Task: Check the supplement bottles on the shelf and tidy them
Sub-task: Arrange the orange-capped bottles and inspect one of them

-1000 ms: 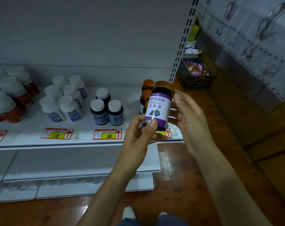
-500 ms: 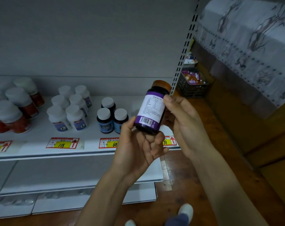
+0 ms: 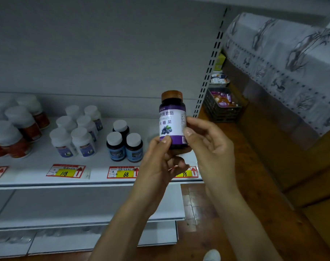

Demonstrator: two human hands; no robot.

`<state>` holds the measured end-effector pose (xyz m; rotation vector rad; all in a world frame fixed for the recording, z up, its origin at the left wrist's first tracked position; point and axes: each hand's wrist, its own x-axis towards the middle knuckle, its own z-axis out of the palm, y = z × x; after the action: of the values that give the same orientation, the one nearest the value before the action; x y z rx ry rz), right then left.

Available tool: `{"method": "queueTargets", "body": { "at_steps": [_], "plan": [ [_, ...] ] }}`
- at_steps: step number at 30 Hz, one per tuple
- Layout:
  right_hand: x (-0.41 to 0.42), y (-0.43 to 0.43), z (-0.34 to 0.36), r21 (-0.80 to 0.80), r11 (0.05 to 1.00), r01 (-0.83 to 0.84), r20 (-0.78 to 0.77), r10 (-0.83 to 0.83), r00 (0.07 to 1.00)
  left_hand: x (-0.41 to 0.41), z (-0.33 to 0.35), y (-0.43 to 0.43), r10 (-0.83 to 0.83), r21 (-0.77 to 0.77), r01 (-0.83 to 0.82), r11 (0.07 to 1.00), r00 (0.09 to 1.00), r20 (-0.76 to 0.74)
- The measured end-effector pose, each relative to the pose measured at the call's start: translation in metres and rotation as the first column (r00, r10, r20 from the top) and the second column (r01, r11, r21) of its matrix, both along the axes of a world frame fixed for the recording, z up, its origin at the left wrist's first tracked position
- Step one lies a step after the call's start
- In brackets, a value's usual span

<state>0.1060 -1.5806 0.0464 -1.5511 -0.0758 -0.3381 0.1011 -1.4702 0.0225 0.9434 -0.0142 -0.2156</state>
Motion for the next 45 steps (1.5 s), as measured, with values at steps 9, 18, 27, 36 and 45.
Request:
{"method": "queueTargets", "body": {
  "at_steps": [9, 18, 27, 36, 45],
  "plan": [
    [-0.015, 0.014, -0.007, 0.049, 0.997, -0.058, -0.003, 0.059, 0.998, -0.002, -0.005, 0.003, 0.205, 0.284, -0.271, 0.920, 0.949, 0.241],
    [-0.023, 0.030, -0.008, -0.017, 0.995, -0.100, -0.019, 0.099, 0.995, -0.005, -0.008, 0.013, 0.260, 0.280, -0.342, 0.897, 0.921, 0.290],
    [-0.022, 0.053, -0.009, -0.062, 0.989, -0.137, -0.018, 0.136, 0.991, -0.007, -0.012, 0.029, 0.337, 0.391, -0.506, 0.769, 0.840, 0.424],
    [-0.018, 0.055, -0.007, -0.090, 0.989, -0.114, -0.027, 0.112, 0.993, -0.007, -0.016, 0.033, 0.348, 0.444, -0.515, 0.733, 0.845, 0.405],
    [-0.018, 0.054, -0.005, -0.197, 0.980, -0.003, 0.037, 0.011, 0.999, -0.007, -0.014, 0.029, 0.270, 0.412, -0.434, 0.801, 0.876, 0.399]
  ]
}}
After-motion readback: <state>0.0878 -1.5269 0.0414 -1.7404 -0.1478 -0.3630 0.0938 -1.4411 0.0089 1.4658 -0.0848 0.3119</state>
